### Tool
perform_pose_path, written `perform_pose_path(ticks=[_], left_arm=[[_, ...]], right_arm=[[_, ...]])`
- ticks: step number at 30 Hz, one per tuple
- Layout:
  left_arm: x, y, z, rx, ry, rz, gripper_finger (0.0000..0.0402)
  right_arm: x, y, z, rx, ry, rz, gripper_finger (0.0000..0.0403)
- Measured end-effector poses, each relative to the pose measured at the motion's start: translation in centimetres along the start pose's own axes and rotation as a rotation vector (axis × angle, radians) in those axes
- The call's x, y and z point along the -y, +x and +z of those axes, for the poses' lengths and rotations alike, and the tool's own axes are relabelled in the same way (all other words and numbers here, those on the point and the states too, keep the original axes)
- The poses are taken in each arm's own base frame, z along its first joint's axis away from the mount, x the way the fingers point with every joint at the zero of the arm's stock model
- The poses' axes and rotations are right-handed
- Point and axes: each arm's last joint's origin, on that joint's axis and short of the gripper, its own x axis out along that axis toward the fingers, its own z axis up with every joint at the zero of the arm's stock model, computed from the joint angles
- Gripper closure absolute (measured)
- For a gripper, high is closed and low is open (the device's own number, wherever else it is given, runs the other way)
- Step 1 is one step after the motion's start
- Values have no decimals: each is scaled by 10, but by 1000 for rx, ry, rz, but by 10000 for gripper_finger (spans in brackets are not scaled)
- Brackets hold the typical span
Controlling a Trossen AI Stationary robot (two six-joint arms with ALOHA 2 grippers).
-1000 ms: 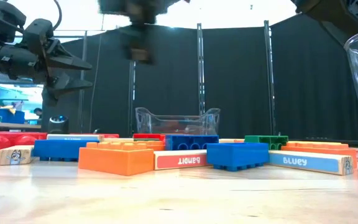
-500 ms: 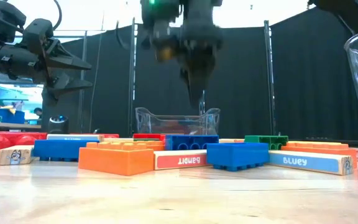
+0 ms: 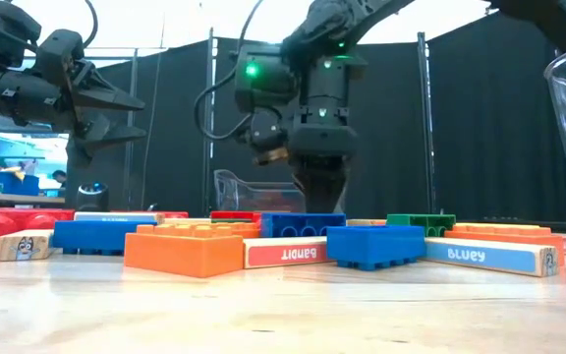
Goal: Sort blocks by size
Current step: Put the white block into the bottom left transparent bin
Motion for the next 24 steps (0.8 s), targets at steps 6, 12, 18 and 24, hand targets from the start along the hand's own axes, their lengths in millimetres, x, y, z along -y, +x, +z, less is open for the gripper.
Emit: perform_pose_path(ticks=[6,12,18,24], left_arm=[[0,0,0,2,22,2,156],[0,0,0,5,22,6,156],[0,0,0,6,21,7,156],[0,0,0,6,19,7,156]], right_arm=[[1,-1,-2,-4,26,-7,328],[-7,-40,3,75,64,2,328],[-47,-105,27,460,11,88,328],[-101,-135,54,867,-189,253,328]])
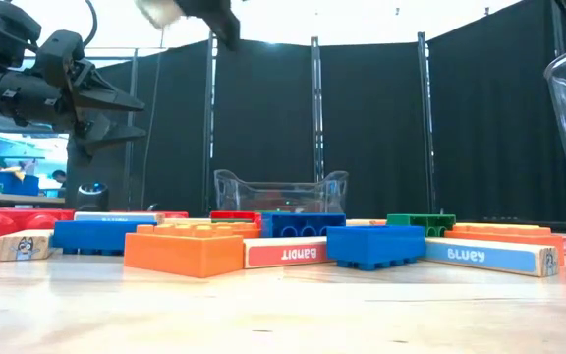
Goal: Sort blocks by size
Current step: Put the white block into the bottom left transparent bin
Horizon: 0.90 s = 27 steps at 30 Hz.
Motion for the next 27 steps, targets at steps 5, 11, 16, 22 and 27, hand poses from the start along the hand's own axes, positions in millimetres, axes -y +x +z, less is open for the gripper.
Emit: perform_pose_path(ticks=[5,11,16,22,27], left_arm=[[0,0,0,-1,0,3,156],[-1,1,-2,-16,2,12,156],[-1,2,-2,-22,4,16,156],[-1,2,-2,-21,4,15,156],[-1,2,-2,-23,4,16,156]], right_arm=[[-18,25,-1,146,-78,85,328],[-22,58,-18,183,-61,216,328],[-24,81,-28,189,-31,300,328],[-23,119,-33,155,1,445,328],[-22,134,-28,127,78,588,318]])
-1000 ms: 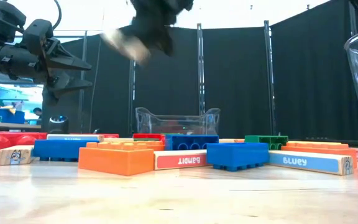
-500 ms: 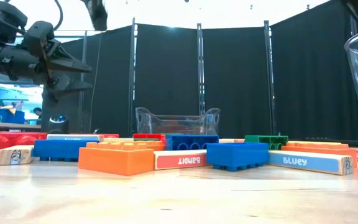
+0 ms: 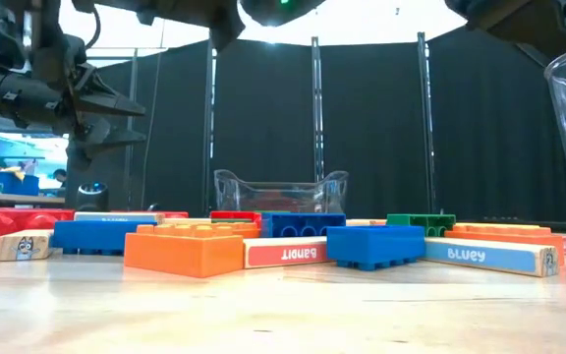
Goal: Sort blocks by size
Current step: Put the white block into the bottom left transparent bin, then put the 2-stud red game piece into the bottom right transparent bin
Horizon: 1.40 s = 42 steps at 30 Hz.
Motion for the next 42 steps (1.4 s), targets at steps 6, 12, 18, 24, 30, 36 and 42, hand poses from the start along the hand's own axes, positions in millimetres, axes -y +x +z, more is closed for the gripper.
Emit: perform_pose_path(ticks=[6,12,18,24,30,36,42], left_arm=[[0,0,0,-2,0,-3,156],[0,0,0,-4,0,-3,156],[0,0,0,-5,0,-3,156],[0,0,0,-5,0,-4,156],[0,0,0,-8,0,-6,156],[0,0,0,-8,1,-6,156],[0,0,-1,-9,1,-5,156]], right_arm=[[4,2,-5,-58,71,-14,227],[-7,-18,15,-100,69,-55,202],[-43,-90,63,-244,60,-306,208],[-67,-163,58,-653,26,-855,203],[-30,-190,41,-823,117,-955,186],[23,-198,3,-931,255,-939,147],[65,-193,-30,-960,319,-932,95]])
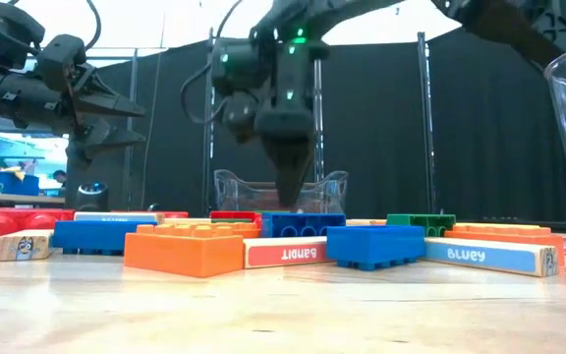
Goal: Sort blocks by size
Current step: Put the 2-stud red game piece into the bottom right transparent bin
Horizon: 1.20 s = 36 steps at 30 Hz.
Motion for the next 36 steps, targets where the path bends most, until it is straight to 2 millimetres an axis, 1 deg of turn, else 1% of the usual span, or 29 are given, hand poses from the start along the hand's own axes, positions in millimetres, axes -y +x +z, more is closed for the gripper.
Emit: perform_pose_path(ticks=[3,5,7,8,9,11,17,18,22,25,26,27,29,32,36], left_arm=[[0,0,0,0,2,0,156],[0,0,0,-1,3,0,156],[0,0,0,-1,3,0,156],[0,0,0,0,3,0,156],[0,0,0,-1,3,1,156],[0,0,0,-1,4,1,156],[0,0,0,-3,11,3,156],[0,0,0,-4,21,4,156],[0,0,0,-3,28,7,156],[0,0,0,-3,28,7,156],[0,0,0,-3,28,6,156],[0,0,0,-3,28,7,156],[0,0,0,-3,28,7,156],[0,0,0,-3,28,7,156],[0,0,0,-3,28,7,156]], right_arm=[[2,15,4,-7,6,-2,81],[3,25,6,-18,8,7,79],[3,31,8,-22,7,4,86],[3,34,9,-19,9,-7,96],[2,35,9,-18,14,-29,110],[-1,37,9,-20,15,-77,150],[-5,36,8,-15,18,-128,320],[-5,36,8,-17,26,-121,329],[-6,27,7,-8,48,-130,326],[-10,12,1,-12,44,-113,326],[-12,3,-1,3,46,-113,344],[-14,-11,-4,18,50,-111,369],[-20,-40,-12,48,58,-106,395],[-30,-84,-25,132,53,-97,395],[-45,-130,-46,227,105,-57,394]])
